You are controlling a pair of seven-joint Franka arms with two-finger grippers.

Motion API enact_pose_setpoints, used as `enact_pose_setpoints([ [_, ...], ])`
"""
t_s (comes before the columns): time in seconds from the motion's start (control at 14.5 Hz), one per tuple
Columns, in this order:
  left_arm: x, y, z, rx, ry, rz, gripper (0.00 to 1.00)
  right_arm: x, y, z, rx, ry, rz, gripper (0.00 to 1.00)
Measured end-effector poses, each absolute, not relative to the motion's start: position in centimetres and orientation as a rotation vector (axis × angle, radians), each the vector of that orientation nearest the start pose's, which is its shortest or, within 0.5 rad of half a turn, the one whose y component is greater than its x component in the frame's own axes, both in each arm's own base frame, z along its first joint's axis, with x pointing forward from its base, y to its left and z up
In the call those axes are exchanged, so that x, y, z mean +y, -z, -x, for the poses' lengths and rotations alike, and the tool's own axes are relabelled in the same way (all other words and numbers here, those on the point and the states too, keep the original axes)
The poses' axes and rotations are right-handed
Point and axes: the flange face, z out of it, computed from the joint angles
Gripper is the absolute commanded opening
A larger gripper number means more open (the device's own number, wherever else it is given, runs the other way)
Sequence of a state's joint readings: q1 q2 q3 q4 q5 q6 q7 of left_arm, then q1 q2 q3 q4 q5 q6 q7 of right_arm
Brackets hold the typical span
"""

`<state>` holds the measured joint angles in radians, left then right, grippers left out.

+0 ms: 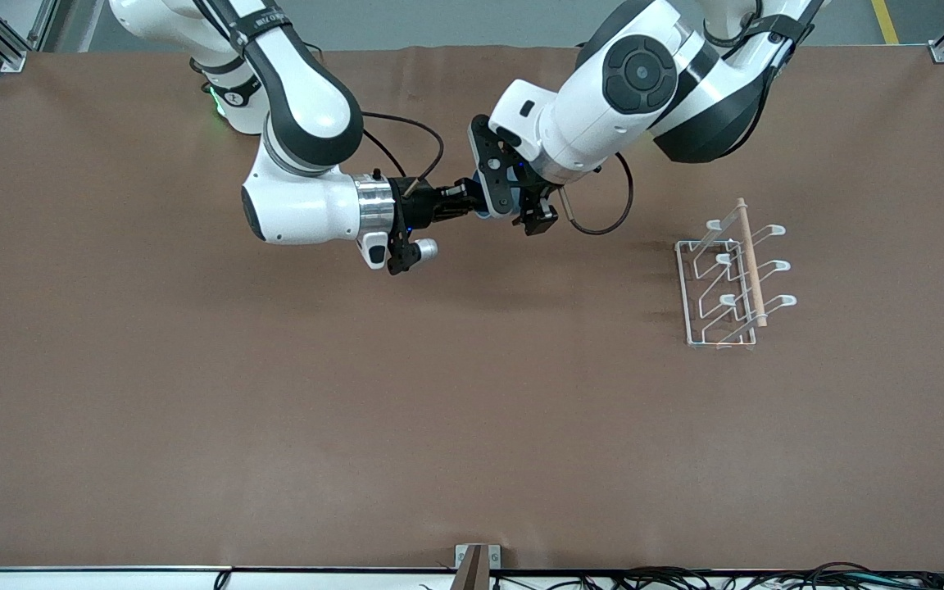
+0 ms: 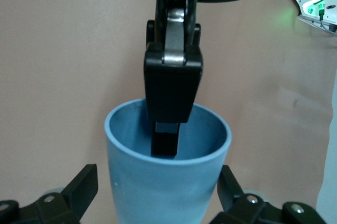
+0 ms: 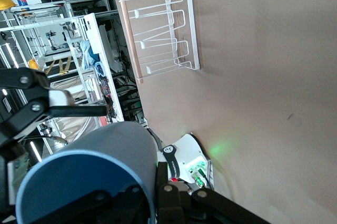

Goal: Hang cup on cup holder
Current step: 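Grasp the cup rim with the left gripper and open the right gripper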

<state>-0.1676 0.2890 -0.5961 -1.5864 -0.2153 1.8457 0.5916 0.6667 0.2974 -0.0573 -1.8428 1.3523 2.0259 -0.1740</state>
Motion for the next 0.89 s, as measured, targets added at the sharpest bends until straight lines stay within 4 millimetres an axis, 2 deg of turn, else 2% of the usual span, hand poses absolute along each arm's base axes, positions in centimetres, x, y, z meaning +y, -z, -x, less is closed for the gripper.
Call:
enact_pose_setpoints([
  [0.21, -42.5, -48.8, -47.3, 2.090, -0.067, 2.816, 1.00, 41.6, -39.4, -48.8, -0.043, -0.380, 2.020, 0.02],
  [0.34, -42.5, -48.2, -47.0, 2.089, -0.092, 2.813, 0.79, 41.6, -39.4, -48.8, -0.042, -0.379, 2.020, 0.02],
  [0.41, -42.4, -47.9, -47.0, 2.089, -0.101, 2.812, 0.57, 41.6, -39.4, -48.9, -0.041, -0.379, 2.021, 0.02],
  [0.48, -42.4, -47.9, -46.9, 2.092, -0.102, 2.804, 0.50, 41.5, -39.3, -48.9, -0.039, -0.377, 2.023, 0.02],
  [0.62, -42.6, -47.9, -46.8, 2.105, -0.093, 2.768, 0.43, 41.6, -39.2, -48.9, -0.036, -0.376, 2.022, 0.03],
  [0.69, -42.7, -48.0, -46.6, 2.105, -0.090, 2.754, 0.43, 41.6, -39.2, -48.9, -0.038, -0.375, 2.022, 0.04],
  [0.76, -42.8, -48.0, -46.6, 2.105, -0.088, 2.746, 0.40, 41.6, -39.2, -48.9, -0.040, -0.373, 2.022, 0.10],
  [0.83, -42.8, -48.1, -46.5, 2.105, -0.087, 2.743, 0.36, 41.6, -39.2, -48.9, -0.041, -0.373, 2.022, 0.66],
  [0.89, -42.8, -48.1, -46.5, 2.105, -0.087, 2.734, 0.33, 41.6, -39.2, -48.9, -0.042, -0.375, 2.021, 0.95],
])
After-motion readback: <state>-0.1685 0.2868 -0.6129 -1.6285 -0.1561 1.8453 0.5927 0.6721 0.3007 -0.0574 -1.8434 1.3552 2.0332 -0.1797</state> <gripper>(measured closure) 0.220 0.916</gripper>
